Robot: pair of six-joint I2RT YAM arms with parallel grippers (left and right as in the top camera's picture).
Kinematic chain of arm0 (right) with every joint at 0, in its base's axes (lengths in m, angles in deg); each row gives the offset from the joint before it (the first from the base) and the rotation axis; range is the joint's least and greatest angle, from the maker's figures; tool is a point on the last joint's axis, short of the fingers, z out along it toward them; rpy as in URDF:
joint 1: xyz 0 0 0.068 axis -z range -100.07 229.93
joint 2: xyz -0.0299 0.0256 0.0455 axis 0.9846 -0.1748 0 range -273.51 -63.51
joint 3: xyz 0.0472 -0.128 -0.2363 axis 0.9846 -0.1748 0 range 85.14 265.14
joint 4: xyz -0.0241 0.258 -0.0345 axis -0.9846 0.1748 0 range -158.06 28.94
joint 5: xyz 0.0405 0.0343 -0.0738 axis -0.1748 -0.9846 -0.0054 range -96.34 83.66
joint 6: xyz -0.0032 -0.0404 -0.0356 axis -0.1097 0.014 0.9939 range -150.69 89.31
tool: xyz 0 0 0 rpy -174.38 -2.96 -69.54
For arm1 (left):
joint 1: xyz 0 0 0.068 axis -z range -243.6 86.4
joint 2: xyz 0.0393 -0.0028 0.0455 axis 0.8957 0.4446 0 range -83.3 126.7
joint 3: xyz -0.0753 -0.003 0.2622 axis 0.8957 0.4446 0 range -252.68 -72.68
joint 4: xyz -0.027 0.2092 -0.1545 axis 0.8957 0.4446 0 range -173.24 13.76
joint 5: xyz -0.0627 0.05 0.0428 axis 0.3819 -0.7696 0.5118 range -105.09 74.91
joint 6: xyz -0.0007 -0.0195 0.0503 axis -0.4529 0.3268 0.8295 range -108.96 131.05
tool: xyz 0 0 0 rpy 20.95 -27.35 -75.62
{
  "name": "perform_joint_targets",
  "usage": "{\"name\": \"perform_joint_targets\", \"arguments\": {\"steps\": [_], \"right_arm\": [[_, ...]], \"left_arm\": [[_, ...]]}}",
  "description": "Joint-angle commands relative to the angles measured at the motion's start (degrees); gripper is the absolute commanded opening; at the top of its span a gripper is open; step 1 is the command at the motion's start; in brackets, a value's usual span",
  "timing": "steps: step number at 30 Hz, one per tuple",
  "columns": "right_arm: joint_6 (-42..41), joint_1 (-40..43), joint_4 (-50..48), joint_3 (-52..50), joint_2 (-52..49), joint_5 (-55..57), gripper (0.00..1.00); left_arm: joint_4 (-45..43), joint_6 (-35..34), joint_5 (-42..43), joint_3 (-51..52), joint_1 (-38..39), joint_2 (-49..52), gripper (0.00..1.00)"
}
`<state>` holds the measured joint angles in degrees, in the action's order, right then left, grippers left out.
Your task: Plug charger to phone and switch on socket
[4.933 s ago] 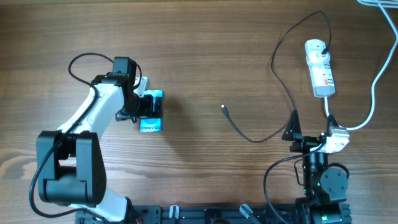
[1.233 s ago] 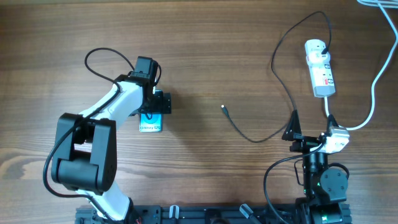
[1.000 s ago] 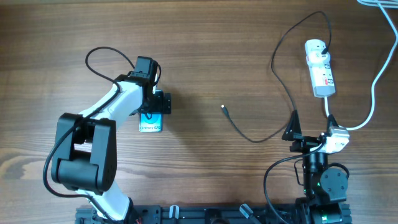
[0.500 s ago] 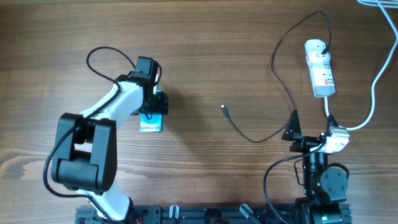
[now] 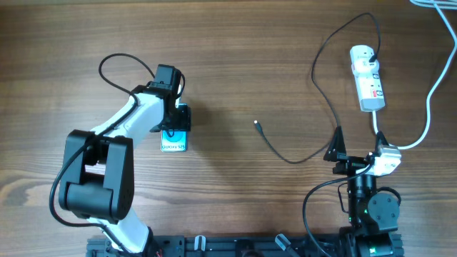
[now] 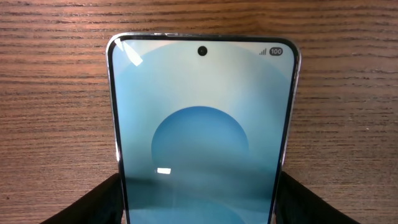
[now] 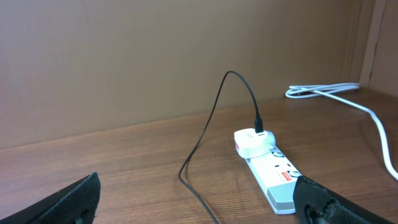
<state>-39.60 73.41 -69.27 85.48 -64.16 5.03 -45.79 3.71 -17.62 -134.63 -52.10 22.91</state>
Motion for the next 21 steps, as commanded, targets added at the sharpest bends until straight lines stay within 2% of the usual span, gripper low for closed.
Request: {"name": "perform_joint_targets", "arguments": {"steps": [1,6,21], "right_arm": [[0.55,0.11,-0.07,-0.04,0.37,-0.83,1.0],[0.55,0.11,-0.07,-0.04,0.37,-0.83,1.0],[0.55,0.11,-0.07,-0.04,0.39,-0.83,1.0]], "left_arm": [[0.44,0.92,0.5,2.08,0.0,3.63,0.57],[0.46,0.94,0.0,2.05,0.0,3.63,0.46],[4.46,0.92,-0.13,-4.55,0.0,-0.72,0.44]]}}
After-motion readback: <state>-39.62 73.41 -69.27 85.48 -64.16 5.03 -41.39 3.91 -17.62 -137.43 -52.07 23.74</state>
